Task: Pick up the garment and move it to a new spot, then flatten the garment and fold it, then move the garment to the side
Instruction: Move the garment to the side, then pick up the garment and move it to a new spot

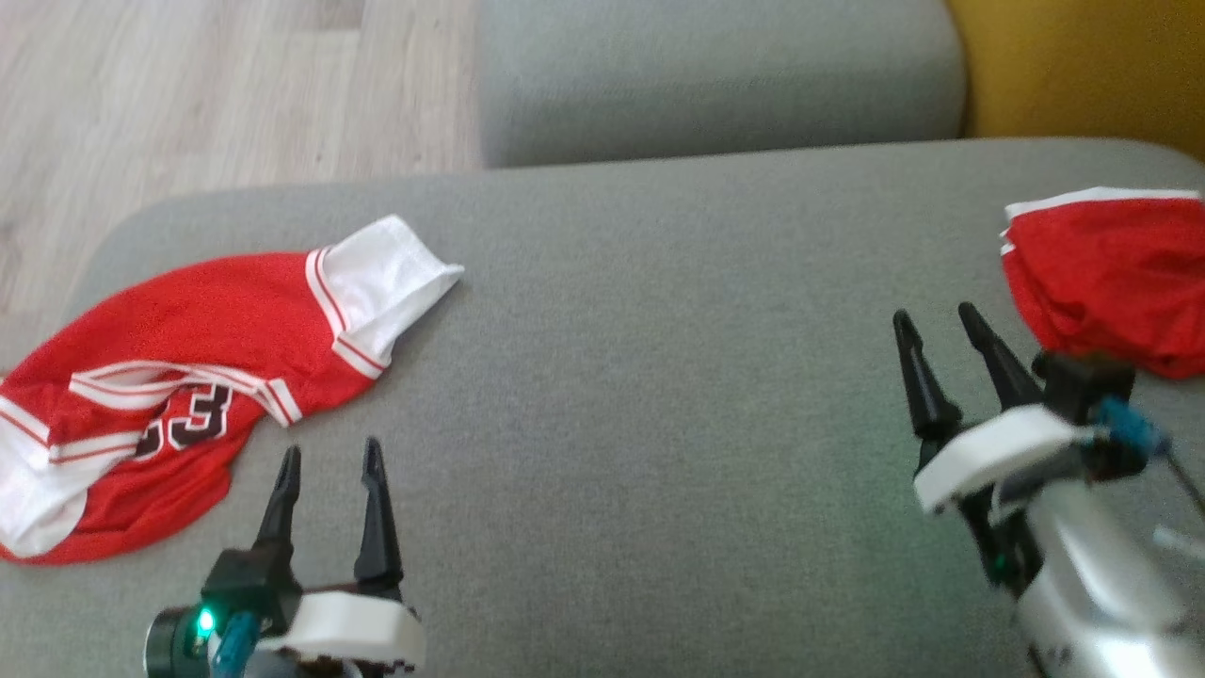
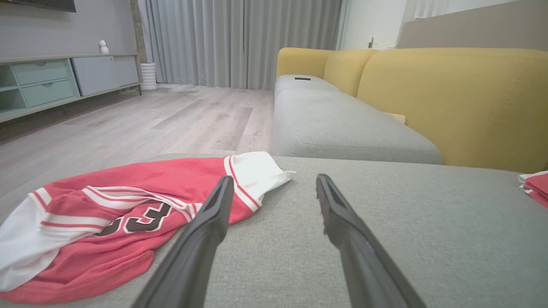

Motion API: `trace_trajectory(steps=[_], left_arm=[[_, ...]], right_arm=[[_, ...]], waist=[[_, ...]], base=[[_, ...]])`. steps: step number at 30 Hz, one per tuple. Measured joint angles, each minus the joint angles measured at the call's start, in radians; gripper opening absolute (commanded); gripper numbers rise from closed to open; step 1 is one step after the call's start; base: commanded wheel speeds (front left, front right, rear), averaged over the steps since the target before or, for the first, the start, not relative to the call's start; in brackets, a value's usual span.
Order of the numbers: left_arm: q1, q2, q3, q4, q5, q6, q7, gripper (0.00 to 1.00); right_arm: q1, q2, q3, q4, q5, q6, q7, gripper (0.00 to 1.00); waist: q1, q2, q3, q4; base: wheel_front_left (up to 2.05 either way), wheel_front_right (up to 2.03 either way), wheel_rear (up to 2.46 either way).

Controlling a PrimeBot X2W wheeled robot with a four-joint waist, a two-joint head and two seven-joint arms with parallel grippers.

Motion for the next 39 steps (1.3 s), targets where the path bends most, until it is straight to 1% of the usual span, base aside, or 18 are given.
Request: trace_trajectory(steps=[2,4,6,7,9,13,19,39], left_arm=[[0.014,0.000,0.013,0.011,0.008,-0.010,0.000,1.00],[0.032,-0.001,0.025,0.016,0.017,-0.026,0.000,1.00],[0.053,-0.002,0.035,0.016,0.025,-0.035,0.000,1.00],[0.061,-0.002,0.037,0.016,0.027,-0.043,0.000,1.00],[0.078,-0.003,0.041,0.018,0.044,-0.044,0.000,1.00],[0.106,-0.003,0.060,0.019,0.062,-0.058,0.000,1.00],[0.133,-0.004,0.066,0.030,0.077,-0.069,0.001,1.00],[0.132,-0.004,0.065,0.032,0.087,-0.066,0.001,1.00]], right_arm=[[0.076,0.046,-0.093,-0.083,-0.097,0.000,0.000,1.00],[0.174,0.105,-0.168,-0.157,-0.165,0.000,-0.002,1.00],[0.277,0.154,-0.203,-0.224,-0.222,0.000,-0.002,1.00],[0.321,0.167,-0.209,-0.249,-0.243,0.000,-0.002,1.00],[0.386,0.183,-0.209,-0.287,-0.272,0.000,-0.002,1.00],[0.440,0.192,-0.202,-0.309,-0.280,0.000,-0.002,1.00],[0.463,0.197,-0.205,-0.330,-0.303,0.000,-0.002,1.00],[0.466,0.210,-0.218,-0.341,-0.325,0.000,-0.002,1.00]], waist=[[0.0000,0.0000,-0.020,-0.006],[0.0000,0.0000,-0.038,-0.009],[0.0000,0.0000,-0.054,-0.009],[0.0000,0.0000,-0.060,-0.009],[0.0000,0.0000,-0.071,-0.008],[0.0000,0.0000,-0.088,-0.008],[0.0000,0.0000,-0.108,-0.004],[0.0001,0.0000,-0.112,0.013]], base=[[0.00,0.00,0.00],[0.00,0.00,0.00],[0.00,0.00,0.00],[0.00,0.00,0.00],[0.00,0.00,0.00],[0.00,0.00,0.00],[0.00,0.00,0.00],[0.00,0.00,0.00]])
